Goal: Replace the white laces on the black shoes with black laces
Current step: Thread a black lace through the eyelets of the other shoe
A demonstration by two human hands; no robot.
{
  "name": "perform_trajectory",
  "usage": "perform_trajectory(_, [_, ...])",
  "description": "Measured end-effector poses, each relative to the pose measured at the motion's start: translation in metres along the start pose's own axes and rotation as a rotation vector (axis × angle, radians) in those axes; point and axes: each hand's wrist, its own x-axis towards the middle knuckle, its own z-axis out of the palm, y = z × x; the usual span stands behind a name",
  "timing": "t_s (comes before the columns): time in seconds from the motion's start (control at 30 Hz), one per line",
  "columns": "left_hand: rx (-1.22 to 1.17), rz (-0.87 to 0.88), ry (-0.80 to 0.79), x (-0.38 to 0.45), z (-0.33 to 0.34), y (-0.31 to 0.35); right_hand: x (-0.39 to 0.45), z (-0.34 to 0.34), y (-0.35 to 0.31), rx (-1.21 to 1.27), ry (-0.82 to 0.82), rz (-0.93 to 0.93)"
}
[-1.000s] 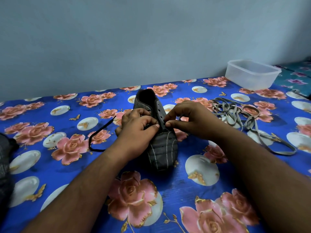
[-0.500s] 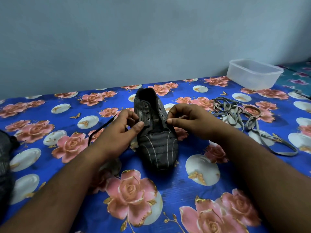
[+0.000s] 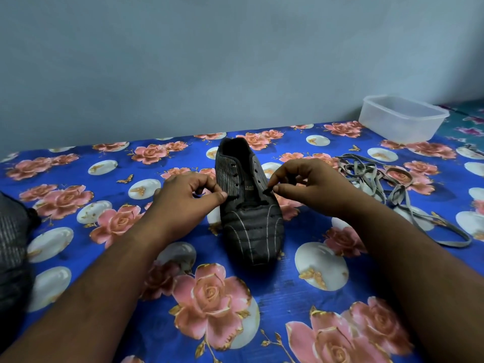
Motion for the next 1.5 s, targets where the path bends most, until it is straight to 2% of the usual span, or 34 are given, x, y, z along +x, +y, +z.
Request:
perform_trajectory(0.23, [-0.208, 0.051, -0.117, 0.001, 0.006, -0.004, -0.002, 0.003, -0.004, 0.208, -0.058, 0.12])
perform_trajectory(0.37, [-0.273, 0.026, -0.1, 0.0, 0.006, 0.0, 0.0, 0.001, -0.002, 0.361, -0.043, 0.171])
perform_trajectory(0.53, [-0.178, 0.026, -0.068, -0.002, 0.003, 0.0, -0.001, -0.002, 0.001, 0.216, -0.04, 0.161])
perform_trajectory(0.77, [-0.077, 0.066, -0.073, 0.002, -0.003, -0.004, -0.001, -0.008, 0.0, 0.139, -0.005, 0.145])
perform_trajectory(0.93, [-0.164, 0.062, -0.183, 0.002, -0.005, -0.009, 0.0, -0.006, 0.002, 0.186, 0.0, 0.179])
perform_trajectory(1.13, [-0.219, 0.049, -0.17, 0.003, 0.001, -0.01, 0.0, -0.001, -0.003, 0.215, -0.027, 0.194])
perform_trajectory(1.27, [-0.128, 0.098, -0.206, 0.004, -0.003, -0.01, -0.001, -0.006, -0.005, 0.188, -0.028, 0.203])
perform_trajectory(1.4, [-0.074, 0.122, -0.178, 0.005, -0.002, -0.01, 0.0, -0.007, -0.003, 0.171, -0.041, 0.255])
perform_trajectory(1.5, [-0.062, 0.123, -0.098, 0.003, 0.002, -0.01, -0.001, -0.01, 0.0, 0.19, -0.058, 0.291])
